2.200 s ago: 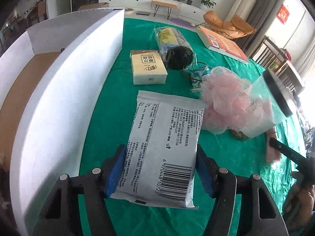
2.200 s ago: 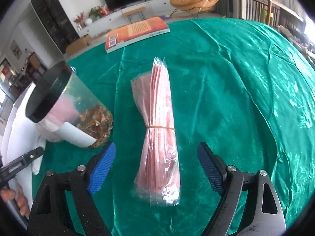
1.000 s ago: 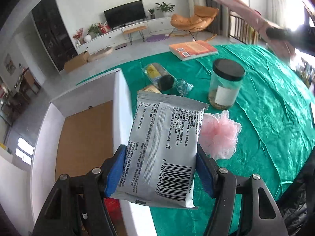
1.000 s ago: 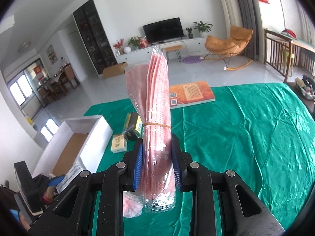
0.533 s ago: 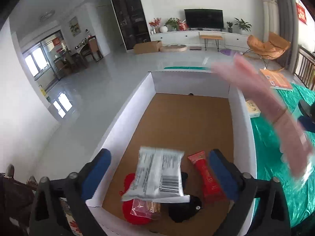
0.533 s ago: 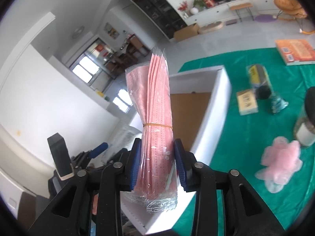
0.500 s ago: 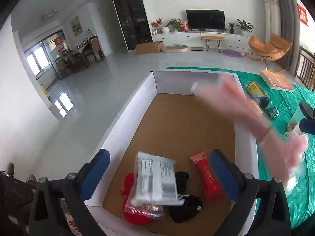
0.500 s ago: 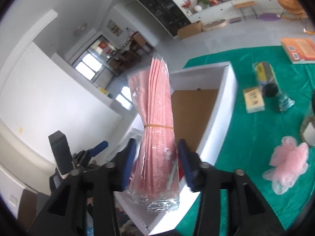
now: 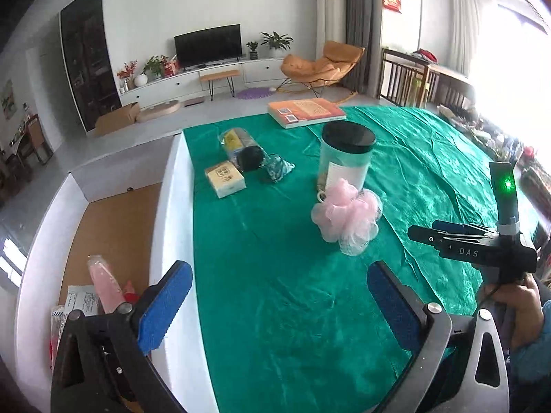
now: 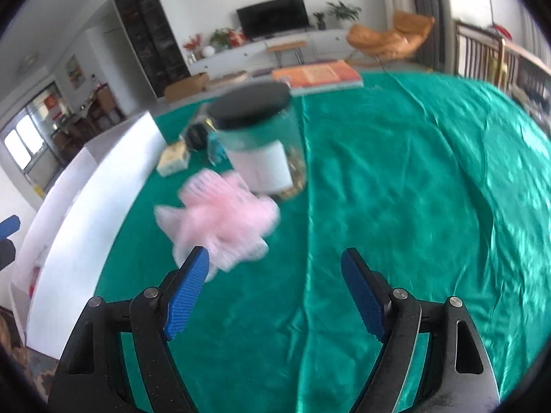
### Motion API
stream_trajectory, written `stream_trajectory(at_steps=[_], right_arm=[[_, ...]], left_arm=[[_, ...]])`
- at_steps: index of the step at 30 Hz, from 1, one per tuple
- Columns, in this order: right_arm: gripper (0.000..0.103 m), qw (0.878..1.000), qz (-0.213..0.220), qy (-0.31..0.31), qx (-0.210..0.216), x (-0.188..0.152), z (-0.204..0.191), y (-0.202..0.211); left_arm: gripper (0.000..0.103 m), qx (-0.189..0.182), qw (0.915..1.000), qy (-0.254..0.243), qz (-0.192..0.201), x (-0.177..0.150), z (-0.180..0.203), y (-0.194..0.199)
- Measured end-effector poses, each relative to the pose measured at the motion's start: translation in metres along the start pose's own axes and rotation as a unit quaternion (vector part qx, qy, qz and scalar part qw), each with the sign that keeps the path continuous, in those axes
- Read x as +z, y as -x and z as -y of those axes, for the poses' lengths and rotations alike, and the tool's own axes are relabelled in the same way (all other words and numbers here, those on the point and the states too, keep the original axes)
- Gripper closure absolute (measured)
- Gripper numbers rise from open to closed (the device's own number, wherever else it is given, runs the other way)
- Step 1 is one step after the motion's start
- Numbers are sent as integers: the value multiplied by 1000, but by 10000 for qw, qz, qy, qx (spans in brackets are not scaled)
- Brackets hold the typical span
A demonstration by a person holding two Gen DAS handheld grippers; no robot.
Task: Organize soft objects
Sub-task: 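Grasp the pink mesh bath puff with the right tool and lift it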
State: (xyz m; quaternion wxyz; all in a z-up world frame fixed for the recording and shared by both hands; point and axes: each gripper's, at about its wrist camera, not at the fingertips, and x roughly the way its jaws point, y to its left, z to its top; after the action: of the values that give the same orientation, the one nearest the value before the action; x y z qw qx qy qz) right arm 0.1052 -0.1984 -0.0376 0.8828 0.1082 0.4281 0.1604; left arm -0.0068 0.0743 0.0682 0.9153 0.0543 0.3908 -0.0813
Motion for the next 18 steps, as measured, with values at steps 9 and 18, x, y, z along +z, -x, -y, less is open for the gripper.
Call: stream_trajectory(at_steps=[9, 18], right_arm=[[21, 9948, -471, 166, 883, 24, -59, -46], [86, 9993, 150, -279, -208, 3, -6, -31]], left_arm=[[2, -82, 9990, 448, 14, -3, -19, 9], [2, -510, 9978, 287, -326, -12, 12, -29]])
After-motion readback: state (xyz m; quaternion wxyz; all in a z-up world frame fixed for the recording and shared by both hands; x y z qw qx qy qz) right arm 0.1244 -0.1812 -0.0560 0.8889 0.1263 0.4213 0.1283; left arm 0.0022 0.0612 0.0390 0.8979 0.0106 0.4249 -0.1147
